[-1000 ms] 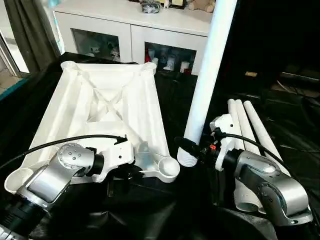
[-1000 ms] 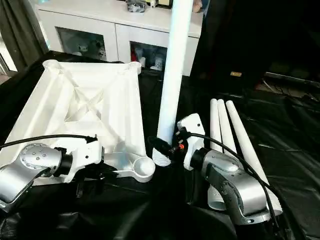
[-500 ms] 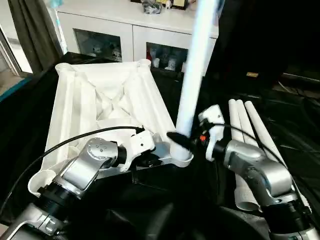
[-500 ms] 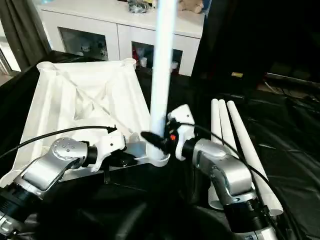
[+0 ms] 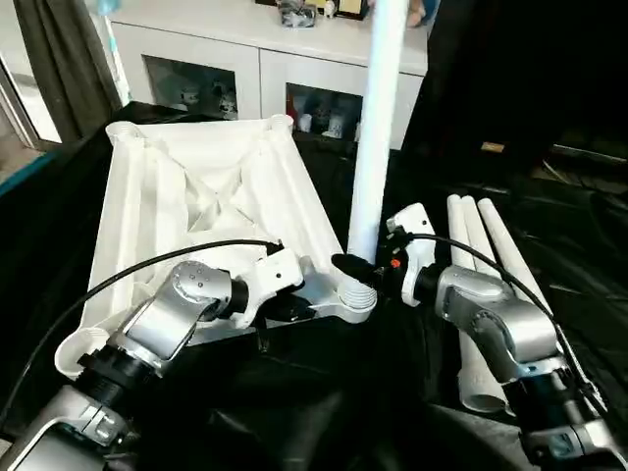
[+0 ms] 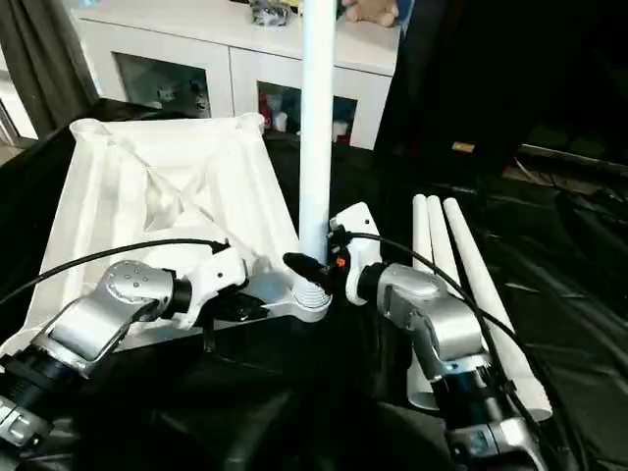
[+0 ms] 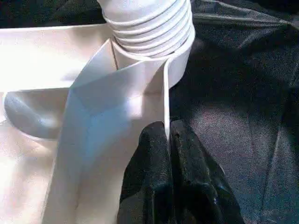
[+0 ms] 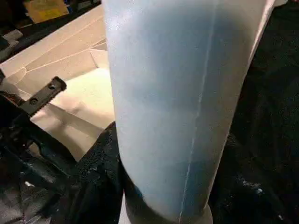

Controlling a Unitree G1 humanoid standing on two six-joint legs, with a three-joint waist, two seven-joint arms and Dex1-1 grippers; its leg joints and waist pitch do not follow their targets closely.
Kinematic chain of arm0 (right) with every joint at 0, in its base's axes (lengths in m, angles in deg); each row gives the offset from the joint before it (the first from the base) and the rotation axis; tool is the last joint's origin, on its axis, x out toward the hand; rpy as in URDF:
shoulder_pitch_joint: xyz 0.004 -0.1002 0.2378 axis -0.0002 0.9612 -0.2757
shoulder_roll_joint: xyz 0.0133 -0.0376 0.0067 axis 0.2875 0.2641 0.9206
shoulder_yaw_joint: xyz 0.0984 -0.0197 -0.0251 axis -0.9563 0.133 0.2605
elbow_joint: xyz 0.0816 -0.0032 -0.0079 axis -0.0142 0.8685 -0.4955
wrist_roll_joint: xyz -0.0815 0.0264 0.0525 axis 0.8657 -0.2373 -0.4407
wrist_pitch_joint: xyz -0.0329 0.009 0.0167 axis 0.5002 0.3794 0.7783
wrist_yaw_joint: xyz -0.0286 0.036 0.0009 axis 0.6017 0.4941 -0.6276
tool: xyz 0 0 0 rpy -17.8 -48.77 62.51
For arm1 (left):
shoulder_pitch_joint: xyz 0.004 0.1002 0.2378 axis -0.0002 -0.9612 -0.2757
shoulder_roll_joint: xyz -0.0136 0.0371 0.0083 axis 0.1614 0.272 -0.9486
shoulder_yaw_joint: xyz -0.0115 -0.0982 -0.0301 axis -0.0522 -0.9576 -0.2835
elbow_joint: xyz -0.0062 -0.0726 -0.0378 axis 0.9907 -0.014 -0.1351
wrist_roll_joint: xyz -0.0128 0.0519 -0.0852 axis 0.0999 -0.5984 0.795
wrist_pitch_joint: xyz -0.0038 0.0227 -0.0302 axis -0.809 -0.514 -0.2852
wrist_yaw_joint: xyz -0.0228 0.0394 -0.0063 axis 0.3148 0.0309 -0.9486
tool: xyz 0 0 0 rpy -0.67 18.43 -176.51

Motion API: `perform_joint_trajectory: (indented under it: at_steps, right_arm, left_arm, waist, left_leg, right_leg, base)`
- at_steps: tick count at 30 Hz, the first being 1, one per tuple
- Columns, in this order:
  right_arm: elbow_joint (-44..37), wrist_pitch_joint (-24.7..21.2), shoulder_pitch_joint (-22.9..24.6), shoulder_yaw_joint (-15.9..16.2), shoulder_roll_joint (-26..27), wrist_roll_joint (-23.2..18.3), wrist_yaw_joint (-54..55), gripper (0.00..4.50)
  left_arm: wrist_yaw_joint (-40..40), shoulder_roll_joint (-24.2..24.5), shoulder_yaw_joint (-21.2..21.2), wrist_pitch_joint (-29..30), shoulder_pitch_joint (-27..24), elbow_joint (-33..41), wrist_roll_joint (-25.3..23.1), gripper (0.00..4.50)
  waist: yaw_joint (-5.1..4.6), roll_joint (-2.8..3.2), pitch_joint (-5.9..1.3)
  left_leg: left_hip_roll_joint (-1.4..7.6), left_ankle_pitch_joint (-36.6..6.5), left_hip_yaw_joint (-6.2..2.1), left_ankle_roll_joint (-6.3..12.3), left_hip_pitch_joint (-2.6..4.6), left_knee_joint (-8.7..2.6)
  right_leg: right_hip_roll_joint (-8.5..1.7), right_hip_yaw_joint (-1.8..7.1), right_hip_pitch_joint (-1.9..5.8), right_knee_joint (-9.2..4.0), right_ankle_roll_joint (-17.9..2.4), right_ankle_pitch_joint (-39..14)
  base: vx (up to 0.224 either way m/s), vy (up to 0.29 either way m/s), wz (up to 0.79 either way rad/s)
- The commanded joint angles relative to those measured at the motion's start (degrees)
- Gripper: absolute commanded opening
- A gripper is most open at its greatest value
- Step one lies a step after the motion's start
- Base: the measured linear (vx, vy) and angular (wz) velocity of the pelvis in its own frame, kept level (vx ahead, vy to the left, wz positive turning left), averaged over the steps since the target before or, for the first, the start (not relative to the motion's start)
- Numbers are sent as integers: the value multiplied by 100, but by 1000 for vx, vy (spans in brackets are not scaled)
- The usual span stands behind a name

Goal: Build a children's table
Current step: Insert table leg to table base

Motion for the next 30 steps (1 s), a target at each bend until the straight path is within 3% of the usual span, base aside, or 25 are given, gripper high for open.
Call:
perform_joint_trajectory:
  at_steps: [1, 9, 12, 13, 15, 18, 20, 21, 23, 25, 26, 27, 30]
  right_arm:
    - [117, 94, -90, -53, 41, 9, -31, 190]
    - [565, 172, -115, -247, 181, -92, -104, 190]
    - [686, 211, -45, -434, 255, -207, -60, 190]
    - [686, 211, -45, -434, 255, -207, -60, 190]
    - [883, 426, 154, -619, 355, -232, 8, 190]
    - [977, 572, 311, -695, 423, -234, 19, 190]
    - [1019, 675, 415, -735, 482, -256, 17, 190]
    - [1033, 719, 465, -751, 508, -264, 18, 190]
    - [1043, 857, 608, -787, 577, -295, -11, 190]
    - [1051, 908, 649, -804, 602, -303, -28, 190]
    - [1090, 1067, 743, -849, 661, -306, -57, 190]
    - [1151, 1262, 832, -897, 709, -295, -71, 190]
    - [1209, 1447, 900, -926, 738, -283, -118, 189]
  left_arm:
    - [16, 33, 2, 67, 82, -91, -129, 0]
    - [86, 45, -17, 53, 109, -148, -165, 0]
    - [104, 55, -26, 48, 126, -175, -176, 0]
    - [104, 55, -26, 48, 126, -175, -176, 0]
    - [110, 45, -44, 27, 176, -259, -198, 0]
    - [127, 43, -46, 14, 201, -298, -211, 0]
    - [144, 50, -52, 8, 225, -329, -216, 0]
    - [152, 54, -53, 5, 234, -340, -219, 0]
    - [176, 64, -56, -1, 262, -372, -231, 0]
    - [185, 65, -58, -7, 275, -390, -237, 0]
    - [190, 67, -62, -26, 306, -439, -254, 0]
    - [187, 72, -67, -42, 331, -476, -268, 0]
    - [176, 67, -74, -63, 362, -525, -281, 0]
  waist:
    - [2, 24, -304]
    - [-8, 35, -293]
    - [-2, 90, -292]
    - [-12, 74, -292]
    - [-9, 148, -280]
    - [5, 117, -281]
    - [11, 197, -261]
    - [3, 169, -251]
    - [20, 226, -241]
    - [21, 207, -238]
    - [34, 272, -237]
    - [25, 252, -230]
    - [39, 275, -223]
  left_leg:
    - [368, -645, -108, 47, 24, -410]
    - [373, -781, -118, 27, 32, -423]
    - [381, -827, -129, 7, 43, -427]
    - [385, -838, -129, 3, 40, -430]
    - [386, -939, -133, -27, 43, -435]
    - [385, -973, -135, -26, 38, -439]
    - [389, -1154, -151, -51, 56, -453]
    - [387, -1256, -146, -48, 67, -458]
    - [389, -1308, -163, -50, 62, -465]
    - [393, -1327, -163, -25, 65, -474]
    - [393, -1318, -176, -27, 51, -475]
    - [396, -1348, -173, -19, 55, -479]
    - [394, -1415, -170, 6, 57, -482]
  right_leg:
    - [-780, 435, 246, -464, -577, -1284]
    - [-789, 433, 240, -496, -565, -1506]
    - [-789, 435, 232, -491, -616, -1441]
    - [-781, 432, 236, -489, -637, -1403]
    - [-782, 434, 218, -504, -672, -1378]
    - [-787, 428, 237, -499, -697, -1367]
    - [-798, 426, 219, -527, -689, -1548]
    - [-795, 430, 213, -553, -677, -1703]
    - [-807, 432, 216, -562, -669, -1795]
    - [-805, 429, 214, -576, -662, -1852]
    - [-805, 425, 217, -568, -675, -1826]
    - [-806, 428, 210, -575, -680, -1829]
    - [-819, 427, 214, -598, -717, -1906]
  base:
    - [0, 0, 0]
    - [0, 0, 0]
    - [0, 0, 0]
    - [0, 0, 0]
    - [0, 0, 0]
    - [0, 0, 0]
    - [0, 0, 0]
    - [0, 0, 0]
    - [0, 0, 0]
    - [0, 0, 0]
    - [0, 0, 0]
    - [0, 0, 0]
    - [0, 0, 0]
